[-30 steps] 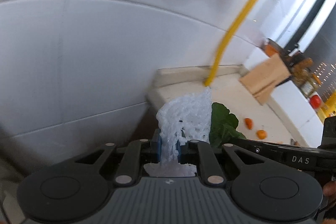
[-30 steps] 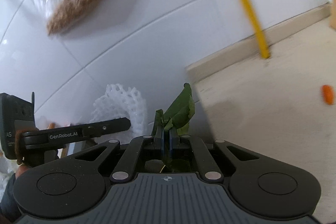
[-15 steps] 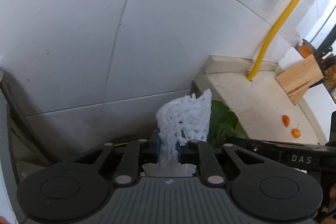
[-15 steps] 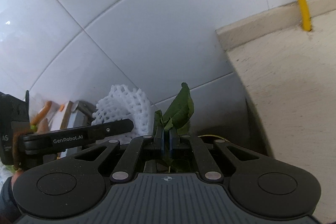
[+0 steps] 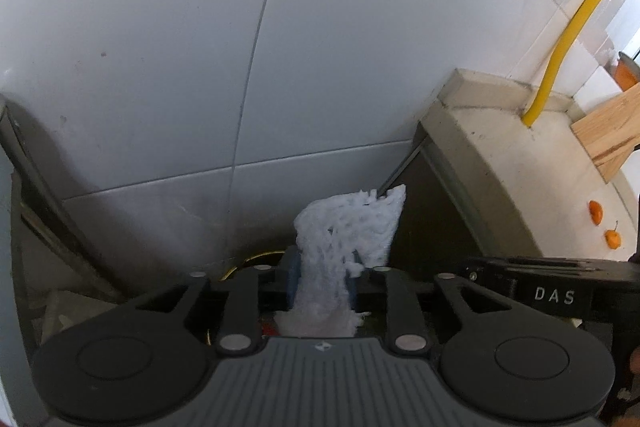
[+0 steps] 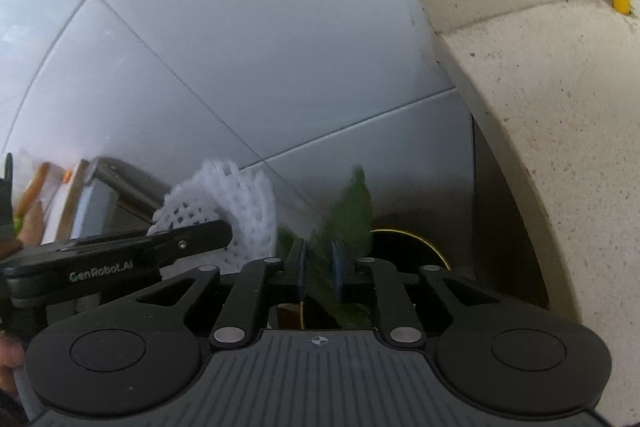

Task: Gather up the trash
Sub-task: 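Open both tools over the bin to drop the leaves and foam net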

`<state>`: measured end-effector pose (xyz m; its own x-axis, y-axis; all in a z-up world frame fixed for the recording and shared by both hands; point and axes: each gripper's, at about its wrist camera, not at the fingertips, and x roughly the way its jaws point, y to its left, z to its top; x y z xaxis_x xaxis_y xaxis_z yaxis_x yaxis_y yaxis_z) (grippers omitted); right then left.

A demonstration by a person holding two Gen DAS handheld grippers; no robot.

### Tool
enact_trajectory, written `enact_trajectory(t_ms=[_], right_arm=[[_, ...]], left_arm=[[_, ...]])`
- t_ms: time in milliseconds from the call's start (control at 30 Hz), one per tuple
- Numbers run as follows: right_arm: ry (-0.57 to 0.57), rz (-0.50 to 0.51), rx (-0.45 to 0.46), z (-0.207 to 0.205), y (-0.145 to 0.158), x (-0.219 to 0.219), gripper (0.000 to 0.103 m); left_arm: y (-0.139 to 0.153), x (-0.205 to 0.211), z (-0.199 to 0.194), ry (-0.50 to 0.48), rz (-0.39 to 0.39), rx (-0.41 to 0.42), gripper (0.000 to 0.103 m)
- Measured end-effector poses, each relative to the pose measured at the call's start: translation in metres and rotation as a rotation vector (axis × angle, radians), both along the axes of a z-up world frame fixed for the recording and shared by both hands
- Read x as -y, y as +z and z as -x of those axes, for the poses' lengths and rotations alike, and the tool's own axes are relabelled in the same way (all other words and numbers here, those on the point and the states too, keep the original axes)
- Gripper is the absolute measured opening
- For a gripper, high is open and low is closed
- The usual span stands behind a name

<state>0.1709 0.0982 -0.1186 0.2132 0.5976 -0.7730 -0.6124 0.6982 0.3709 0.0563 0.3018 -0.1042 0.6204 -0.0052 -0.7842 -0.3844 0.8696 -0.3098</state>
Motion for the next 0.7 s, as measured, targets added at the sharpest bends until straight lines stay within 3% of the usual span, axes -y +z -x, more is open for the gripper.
enact_trajectory(t_ms=[167, 700], right_arm=[[-0.009, 0.015, -0.008, -0.004, -0.005, 0.0, 0.029], [-0.033, -0.012, 0.01, 0.003, 0.01, 0.018, 0.035]], left_arm=[[-0.004, 0.001, -0.003, -0.003, -0.006, -0.009, 0.034], [-0.009, 0.007, -0.008, -0.031, -0.033, -0.019, 0.039]])
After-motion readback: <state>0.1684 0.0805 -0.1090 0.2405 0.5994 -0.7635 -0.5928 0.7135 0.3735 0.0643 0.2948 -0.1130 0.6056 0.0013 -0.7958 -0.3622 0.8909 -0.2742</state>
